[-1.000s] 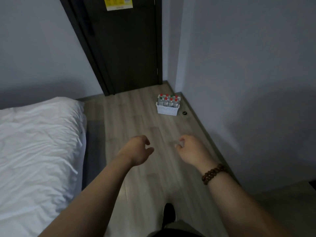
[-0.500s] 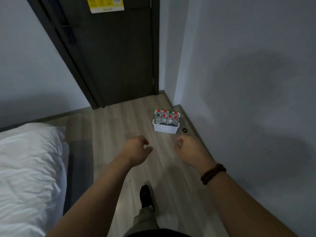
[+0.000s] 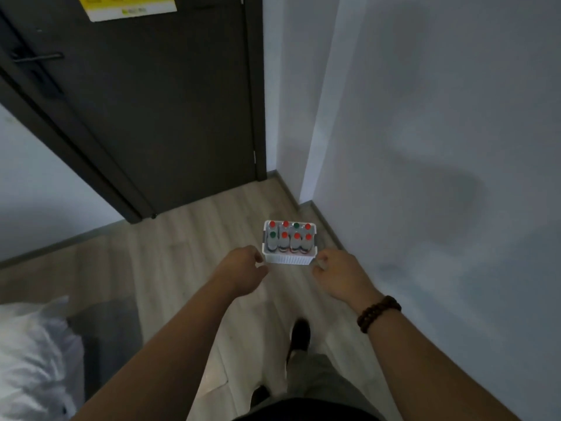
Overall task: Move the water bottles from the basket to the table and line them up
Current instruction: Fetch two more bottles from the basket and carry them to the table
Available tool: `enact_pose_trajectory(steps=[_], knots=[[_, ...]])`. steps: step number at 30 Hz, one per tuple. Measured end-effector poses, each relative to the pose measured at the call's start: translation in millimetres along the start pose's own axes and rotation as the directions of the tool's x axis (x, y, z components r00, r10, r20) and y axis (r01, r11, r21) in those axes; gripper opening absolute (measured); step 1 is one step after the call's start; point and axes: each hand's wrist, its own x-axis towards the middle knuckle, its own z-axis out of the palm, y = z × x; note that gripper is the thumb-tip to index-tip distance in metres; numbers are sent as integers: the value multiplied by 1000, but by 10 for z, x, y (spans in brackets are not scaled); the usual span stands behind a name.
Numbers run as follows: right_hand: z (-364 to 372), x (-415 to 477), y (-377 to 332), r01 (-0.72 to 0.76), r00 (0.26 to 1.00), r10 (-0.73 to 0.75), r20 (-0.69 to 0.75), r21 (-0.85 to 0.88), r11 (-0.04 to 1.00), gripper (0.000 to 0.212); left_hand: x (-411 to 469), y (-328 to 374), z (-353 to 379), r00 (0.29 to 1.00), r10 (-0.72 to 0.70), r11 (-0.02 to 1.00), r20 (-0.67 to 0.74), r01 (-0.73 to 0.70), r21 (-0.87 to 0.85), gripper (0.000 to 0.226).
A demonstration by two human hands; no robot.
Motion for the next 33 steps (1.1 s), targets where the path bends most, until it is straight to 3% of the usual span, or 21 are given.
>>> enact_pose_trajectory(steps=[8,14,21,33], knots=[[173,2047,234,-56,988,44,147,81,995,34,1805,-76,-1,993,-77,997,88,76,8,39],[208,3270,378,-141,953,116,279,71,987,45,2966,-96,69,957,-142,990,252,141,23,43],[528,4199,542,-217,858,221,463,-61,974,62,3979,-324,346,914,-167,985,370,167,32,43],[1990,5437,1149,-238,817,273,509,-133,962,58,5594,-1178,1644,856,-114,993,504,81,87,53]])
